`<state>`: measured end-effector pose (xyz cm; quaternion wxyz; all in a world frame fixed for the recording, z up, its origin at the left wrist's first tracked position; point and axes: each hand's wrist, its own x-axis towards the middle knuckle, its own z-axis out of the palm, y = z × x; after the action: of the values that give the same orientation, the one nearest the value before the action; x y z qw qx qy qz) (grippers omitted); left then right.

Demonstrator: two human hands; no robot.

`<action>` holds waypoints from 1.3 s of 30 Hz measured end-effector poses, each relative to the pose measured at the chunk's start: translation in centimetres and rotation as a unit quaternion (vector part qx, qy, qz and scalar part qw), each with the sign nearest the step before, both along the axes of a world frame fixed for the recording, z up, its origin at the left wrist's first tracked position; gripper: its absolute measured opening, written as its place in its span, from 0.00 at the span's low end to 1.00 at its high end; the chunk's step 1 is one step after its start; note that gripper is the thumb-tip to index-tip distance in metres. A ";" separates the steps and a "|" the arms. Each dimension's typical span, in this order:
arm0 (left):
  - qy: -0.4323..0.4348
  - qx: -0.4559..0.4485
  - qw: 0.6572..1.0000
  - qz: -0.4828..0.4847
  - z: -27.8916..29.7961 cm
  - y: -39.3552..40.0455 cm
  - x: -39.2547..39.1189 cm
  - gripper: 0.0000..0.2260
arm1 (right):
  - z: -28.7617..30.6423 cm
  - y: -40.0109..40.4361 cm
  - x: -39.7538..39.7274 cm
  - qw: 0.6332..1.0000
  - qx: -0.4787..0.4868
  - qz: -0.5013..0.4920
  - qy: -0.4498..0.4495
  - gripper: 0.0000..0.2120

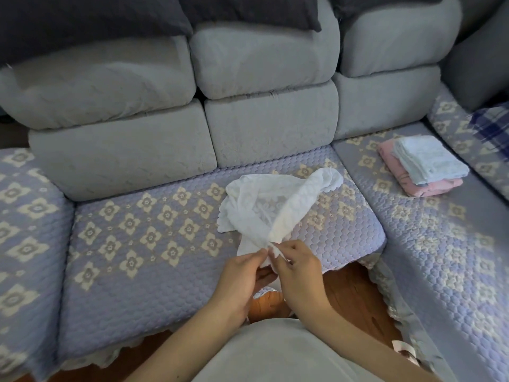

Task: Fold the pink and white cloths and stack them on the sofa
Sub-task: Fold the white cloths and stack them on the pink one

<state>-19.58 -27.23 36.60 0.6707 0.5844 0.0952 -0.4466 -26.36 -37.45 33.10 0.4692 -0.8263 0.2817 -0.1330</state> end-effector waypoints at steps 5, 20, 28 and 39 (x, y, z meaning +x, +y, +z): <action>0.021 -0.007 1.000 0.003 0.2 0.2 -0.2 0.12 | -0.9 0.0 -0.5 0.992 -0.121 0.037 0.014 0.12; 0.052 0.010 0.999 -0.010 0.2 0.6 0.2 0.15 | -0.2 0.4 -0.6 0.890 -0.385 0.222 0.102 0.24; -0.103 0.077 0.988 -0.085 1.7 -0.2 3.2 0.07 | -2.6 -3.9 -2.6 0.988 0.092 0.094 0.086 0.37; -0.184 -0.123 0.971 -0.095 13.8 -7.2 8.6 0.08 | -7.6 -5.0 -2.2 0.976 0.111 -0.009 0.185 0.16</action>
<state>-11.01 -34.38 50.40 0.6978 0.5760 -0.1415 -0.4016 -28.53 -42.41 25.46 0.4968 -0.7766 0.3842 0.0503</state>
